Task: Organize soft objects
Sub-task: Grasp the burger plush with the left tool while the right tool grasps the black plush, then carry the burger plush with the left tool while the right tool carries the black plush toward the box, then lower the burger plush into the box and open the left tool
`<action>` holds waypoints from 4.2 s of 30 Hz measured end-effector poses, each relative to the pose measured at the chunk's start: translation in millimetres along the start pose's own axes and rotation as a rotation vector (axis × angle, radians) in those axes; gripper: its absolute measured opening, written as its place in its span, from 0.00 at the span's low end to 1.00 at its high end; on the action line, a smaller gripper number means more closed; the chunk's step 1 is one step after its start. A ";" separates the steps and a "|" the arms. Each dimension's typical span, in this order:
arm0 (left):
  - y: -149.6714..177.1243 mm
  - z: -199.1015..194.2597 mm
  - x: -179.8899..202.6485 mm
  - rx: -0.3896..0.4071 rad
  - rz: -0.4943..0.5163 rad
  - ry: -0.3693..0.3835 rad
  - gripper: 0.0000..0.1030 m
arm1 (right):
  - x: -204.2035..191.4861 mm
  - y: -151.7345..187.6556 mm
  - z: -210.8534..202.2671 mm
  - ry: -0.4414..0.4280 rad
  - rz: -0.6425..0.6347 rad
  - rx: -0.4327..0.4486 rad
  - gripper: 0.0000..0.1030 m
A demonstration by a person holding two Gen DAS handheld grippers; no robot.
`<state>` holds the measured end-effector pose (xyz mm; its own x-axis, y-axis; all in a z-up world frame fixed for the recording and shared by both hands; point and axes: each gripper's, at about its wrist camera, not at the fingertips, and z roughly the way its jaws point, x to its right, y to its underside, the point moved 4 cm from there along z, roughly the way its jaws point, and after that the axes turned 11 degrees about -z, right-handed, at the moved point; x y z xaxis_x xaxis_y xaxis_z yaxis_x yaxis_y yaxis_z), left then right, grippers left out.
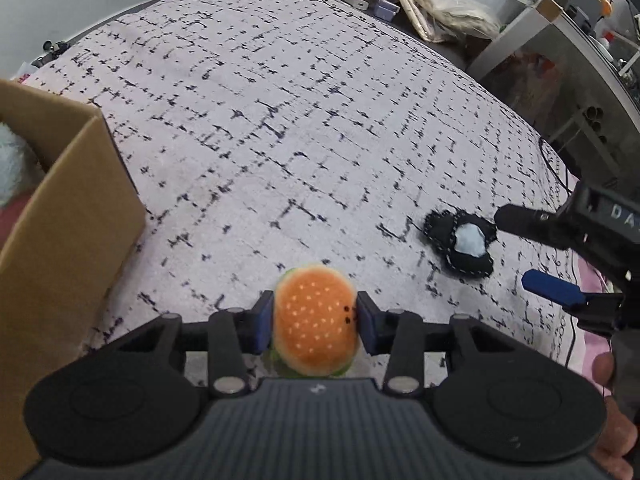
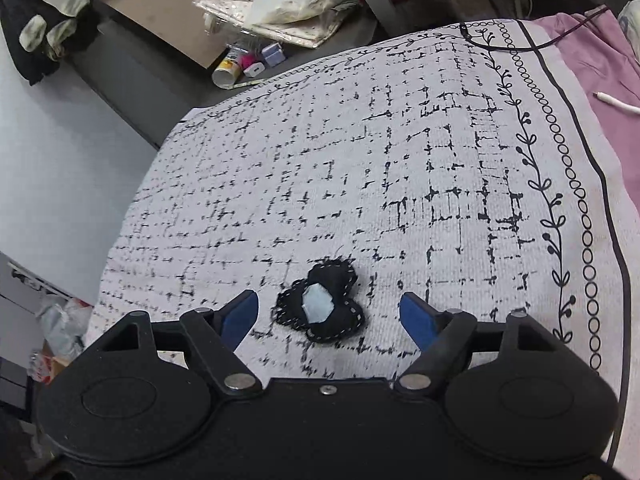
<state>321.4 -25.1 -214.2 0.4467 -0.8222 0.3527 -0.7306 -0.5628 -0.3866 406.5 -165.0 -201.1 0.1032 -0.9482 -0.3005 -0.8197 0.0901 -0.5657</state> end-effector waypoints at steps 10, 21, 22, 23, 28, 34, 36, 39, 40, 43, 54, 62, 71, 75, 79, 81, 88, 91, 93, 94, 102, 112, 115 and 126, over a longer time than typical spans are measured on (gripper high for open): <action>-0.9 -21.8 -0.2 0.005 -0.010 -0.017 0.40 | -3.0 6.4 26.1 0.042 -0.081 -0.019 0.47; -11.0 -100.5 -23.0 0.117 -0.058 -0.008 0.41 | -3.1 13.8 13.2 0.023 -0.095 -0.027 0.16; -12.1 -106.6 -25.7 0.126 -0.057 -0.010 0.41 | -4.2 15.3 7.7 0.022 -0.093 -0.024 0.16; -12.7 -112.6 -28.6 0.135 -0.057 -0.013 0.41 | -5.0 16.9 2.0 0.020 -0.092 -0.019 0.16; -12.7 -144.6 -41.6 0.176 -0.057 -0.010 0.41 | -14.2 18.1 -22.6 0.013 -0.084 0.009 0.08; -7.8 -174.3 -54.1 0.212 -0.061 0.010 0.41 | -32.1 24.1 -51.1 -0.003 -0.128 0.048 0.07; -5.8 -182.1 -58.2 0.222 -0.064 0.015 0.41 | -34.7 26.9 -60.1 -0.004 -0.136 0.057 0.07; -3.5 -193.6 -62.9 0.237 -0.068 0.019 0.41 | -39.8 29.4 -75.7 -0.010 -0.152 0.077 0.07; -3.3 -197.3 -65.5 0.242 -0.068 0.021 0.41 | -41.8 29.9 -81.2 -0.014 -0.158 0.084 0.07; -1.6 -207.9 -70.8 0.255 -0.071 0.022 0.41 | -49.1 32.1 -95.4 -0.022 -0.173 0.106 0.06; 3.8 -241.8 -91.5 0.305 -0.075 0.035 0.41 | -87.2 54.1 -136.7 -0.102 -0.213 0.176 0.01; 3.6 -251.5 -103.1 0.324 -0.056 0.047 0.41 | -116.8 72.2 -151.9 -0.153 -0.275 0.192 0.00; -0.8 -250.2 -120.3 0.330 -0.078 0.048 0.41 | -106.8 82.2 -120.9 -0.145 -0.200 0.057 0.18; -3.3 -242.3 -128.7 0.317 -0.092 0.046 0.41 | -107.1 92.9 -98.0 -0.098 -0.208 -0.004 0.38; -8.4 -228.9 -136.7 0.295 -0.109 0.027 0.41 | -111.3 96.8 -88.0 -0.069 -0.224 -0.020 0.60; -12.0 -221.2 -140.5 0.281 -0.118 0.018 0.41 | -113.2 97.9 -82.7 -0.053 -0.237 -0.024 0.64; -25.8 -202.4 -144.4 0.264 -0.127 0.013 0.41 | -121.9 102.0 -53.2 -0.019 -0.291 -0.089 0.64; -30.7 -194.0 -145.2 0.251 -0.127 0.013 0.41 | -125.1 106.2 -38.5 0.002 -0.314 -0.123 0.64; -33.6 -188.6 -146.2 0.243 -0.130 0.013 0.41 | -126.5 110.0 -29.9 0.021 -0.334 -0.144 0.64; -35.3 -185.9 -146.6 0.239 -0.132 0.015 0.41 | -127.3 112.3 -25.3 0.035 -0.349 -0.154 0.64; -43.2 -161.0 -149.0 0.202 -0.120 0.009 0.41 | -130.3 120.7 -11.9 0.126 -0.441 -0.178 0.31; -50.9 -140.0 -135.3 0.180 -0.077 0.007 0.41 | -143.2 89.0 -59.0 0.053 -0.378 -0.013 0.27; -53.7 -136.6 -129.4 0.182 -0.066 0.011 0.41 | -145.4 86.1 -65.3 0.030 -0.378 0.007 0.27; -65.1 -126.2 -109.9 0.191 -0.031 0.014 0.45 | -166.8 74.9 -92.7 -0.107 -0.380 0.104 0.28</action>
<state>254.7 112.6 -120.2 0.4592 -0.8037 0.3784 -0.6050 -0.5949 -0.5293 275.6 -28.3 -122.1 0.4507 -0.8831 -0.1302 -0.6507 -0.2252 -0.7252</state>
